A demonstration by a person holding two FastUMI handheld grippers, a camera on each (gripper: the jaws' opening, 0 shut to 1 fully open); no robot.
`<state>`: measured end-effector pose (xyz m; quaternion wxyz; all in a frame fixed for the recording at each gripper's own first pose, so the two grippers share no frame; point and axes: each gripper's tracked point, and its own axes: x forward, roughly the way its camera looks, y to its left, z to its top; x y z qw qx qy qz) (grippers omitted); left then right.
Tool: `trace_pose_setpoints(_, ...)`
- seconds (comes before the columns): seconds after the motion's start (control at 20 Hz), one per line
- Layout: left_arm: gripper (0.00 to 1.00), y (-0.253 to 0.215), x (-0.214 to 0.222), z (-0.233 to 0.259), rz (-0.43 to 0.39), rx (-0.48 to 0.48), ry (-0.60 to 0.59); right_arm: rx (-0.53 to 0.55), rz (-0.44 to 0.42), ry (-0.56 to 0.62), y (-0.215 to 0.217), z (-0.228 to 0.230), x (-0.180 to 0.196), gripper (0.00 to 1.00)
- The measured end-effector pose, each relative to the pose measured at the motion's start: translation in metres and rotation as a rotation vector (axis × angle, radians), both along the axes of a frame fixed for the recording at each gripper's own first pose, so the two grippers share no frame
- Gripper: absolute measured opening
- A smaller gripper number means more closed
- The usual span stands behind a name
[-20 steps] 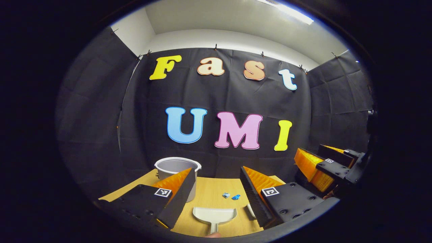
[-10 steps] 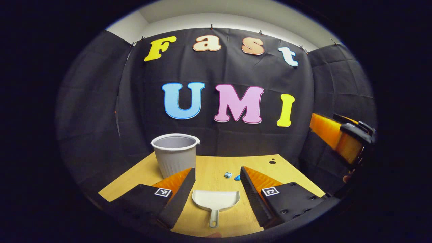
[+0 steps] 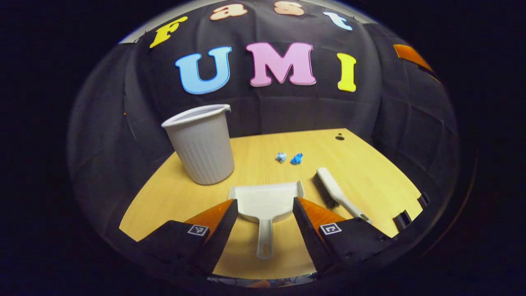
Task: Pick up the small broom and dustpan from the desktop, sweep the trash into the dustpan with the broom, and then empty the trash into the garbage bin.
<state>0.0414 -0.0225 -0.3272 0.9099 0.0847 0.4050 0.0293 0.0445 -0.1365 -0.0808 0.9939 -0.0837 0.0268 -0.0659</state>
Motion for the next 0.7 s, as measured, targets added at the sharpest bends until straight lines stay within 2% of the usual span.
trace_pose_setpoints(0.2,0.82,0.011,0.001,-0.040,0.068,-0.047,0.186,0.009,0.003,0.021,-0.006,-0.019,0.007,0.97)
trace_pose_setpoints(0.4,0.82,0.014,0.002,-0.075,0.056,-0.012,0.333,0.007,0.018,0.065,-0.016,-0.045,0.023,0.97)
trace_pose_setpoints(0.7,0.82,0.024,0.009,-0.114,0.083,0.023,0.571,0.036,-0.034,0.121,-0.045,-0.075,0.037,0.97)
